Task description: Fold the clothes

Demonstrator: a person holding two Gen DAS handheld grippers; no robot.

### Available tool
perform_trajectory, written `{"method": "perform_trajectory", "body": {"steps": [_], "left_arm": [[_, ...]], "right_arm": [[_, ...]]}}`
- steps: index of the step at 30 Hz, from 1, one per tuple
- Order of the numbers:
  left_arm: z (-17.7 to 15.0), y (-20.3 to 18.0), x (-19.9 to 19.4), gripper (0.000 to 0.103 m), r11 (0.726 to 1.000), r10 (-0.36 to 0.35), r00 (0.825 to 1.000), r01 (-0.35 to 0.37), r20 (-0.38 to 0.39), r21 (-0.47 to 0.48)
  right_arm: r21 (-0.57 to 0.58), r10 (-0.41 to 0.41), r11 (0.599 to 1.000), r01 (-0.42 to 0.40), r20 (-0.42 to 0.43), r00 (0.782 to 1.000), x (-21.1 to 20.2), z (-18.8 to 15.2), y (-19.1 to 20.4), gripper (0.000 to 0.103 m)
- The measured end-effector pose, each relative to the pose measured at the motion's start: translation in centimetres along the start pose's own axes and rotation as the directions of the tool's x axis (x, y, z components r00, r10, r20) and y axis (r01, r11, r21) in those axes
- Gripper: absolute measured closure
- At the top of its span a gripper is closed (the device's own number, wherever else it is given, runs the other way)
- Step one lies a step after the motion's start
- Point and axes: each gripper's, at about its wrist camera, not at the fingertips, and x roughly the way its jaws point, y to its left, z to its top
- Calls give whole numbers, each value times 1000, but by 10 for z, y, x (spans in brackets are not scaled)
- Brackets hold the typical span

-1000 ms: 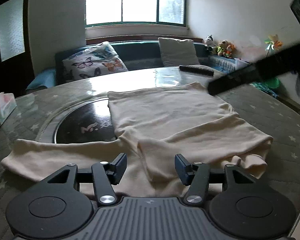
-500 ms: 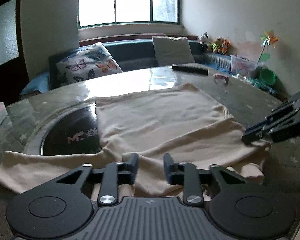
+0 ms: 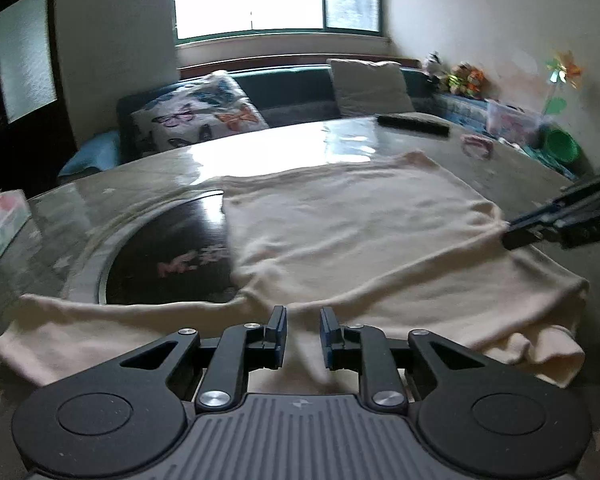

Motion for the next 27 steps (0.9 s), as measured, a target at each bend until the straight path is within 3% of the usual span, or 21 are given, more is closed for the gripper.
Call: {"method": "perform_trajectory", "body": {"steps": [4, 8, 10, 12, 17, 22, 27], "left_arm": [[-1, 25, -8, 82, 996, 62, 998, -62, -1, -69], [-3, 57, -18, 67, 977, 154, 988, -153, -6, -147], [-5, 74, -19, 67, 961, 203, 979, -203, -19, -188], [-7, 91, -21, 58, 939, 254, 966, -256, -39, -232], [-12, 129, -28, 53, 883, 346, 936, -349, -65, -314], [-17, 155, -30, 53, 841, 397, 914, -401, -88, -363], [-21, 171, -22, 53, 811, 396, 910, -408, -120, -420]], "right_arm": [[-79, 69, 994, -69, -5, 998, 5, 5, 30, 82], [-157, 137, 978, -138, -16, 990, 9, 9, 60, 79], [-196, 171, 965, -172, -24, 985, 12, 12, 75, 79], [-227, 201, 952, -205, -40, 979, 18, 13, 89, 79], [-338, 210, 917, -211, -41, 977, 26, 15, 119, 76], [-309, 220, 926, -215, -20, 975, 37, 30, 122, 76], [-282, 233, 931, -233, -32, 972, 50, 34, 120, 76]]}}
